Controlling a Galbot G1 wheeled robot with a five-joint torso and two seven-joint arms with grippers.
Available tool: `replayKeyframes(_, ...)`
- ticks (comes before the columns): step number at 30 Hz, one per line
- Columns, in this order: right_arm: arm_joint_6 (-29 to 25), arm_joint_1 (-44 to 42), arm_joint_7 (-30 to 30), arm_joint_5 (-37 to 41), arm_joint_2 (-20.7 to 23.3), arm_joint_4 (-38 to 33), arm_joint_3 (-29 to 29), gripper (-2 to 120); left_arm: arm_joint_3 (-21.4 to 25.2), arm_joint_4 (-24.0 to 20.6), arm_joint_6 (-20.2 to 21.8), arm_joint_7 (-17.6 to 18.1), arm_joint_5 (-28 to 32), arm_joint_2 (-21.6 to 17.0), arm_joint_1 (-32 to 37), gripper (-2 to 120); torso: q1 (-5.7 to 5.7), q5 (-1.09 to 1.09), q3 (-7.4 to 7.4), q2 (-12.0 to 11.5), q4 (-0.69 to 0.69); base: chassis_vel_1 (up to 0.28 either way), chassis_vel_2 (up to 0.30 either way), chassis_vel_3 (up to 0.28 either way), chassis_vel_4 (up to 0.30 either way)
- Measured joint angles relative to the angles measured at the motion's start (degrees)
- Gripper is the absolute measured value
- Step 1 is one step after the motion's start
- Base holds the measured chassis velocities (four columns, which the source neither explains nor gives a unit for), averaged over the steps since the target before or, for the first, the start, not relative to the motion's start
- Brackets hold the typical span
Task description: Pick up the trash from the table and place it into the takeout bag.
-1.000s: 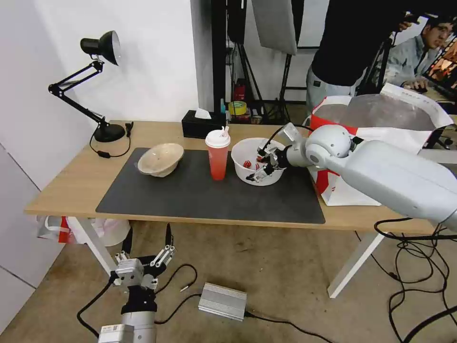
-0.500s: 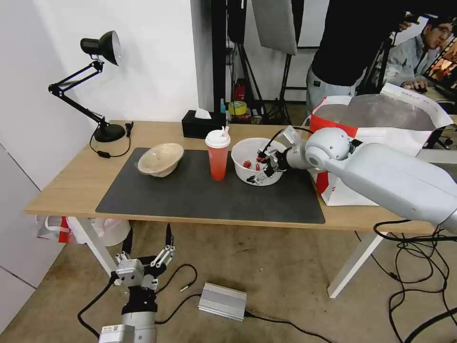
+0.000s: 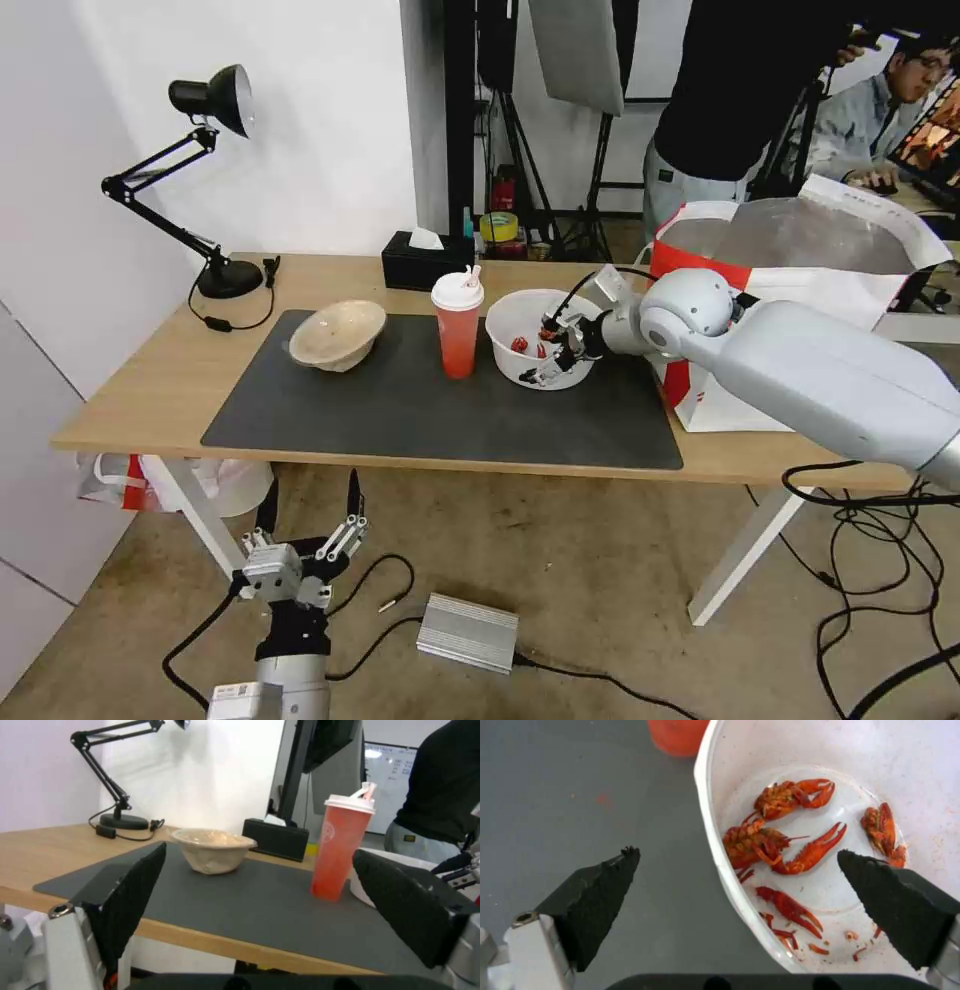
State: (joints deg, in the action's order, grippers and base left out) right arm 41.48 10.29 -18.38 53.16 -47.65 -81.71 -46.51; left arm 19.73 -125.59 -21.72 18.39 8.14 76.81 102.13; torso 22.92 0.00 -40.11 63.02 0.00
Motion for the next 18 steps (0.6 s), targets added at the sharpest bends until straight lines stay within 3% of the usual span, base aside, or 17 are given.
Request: replayKeyframes(18, -0.03, -0.64, -0.77, -1.73, -1.82, 3.13, 0.19, 100, 0.01, 0.69, -0.10, 0.02, 0.08, -0.24, -0.07, 100, 0.00, 0.00, 0.00, 0.00, 0.00, 0.000, 0.000, 0.000, 0.000)
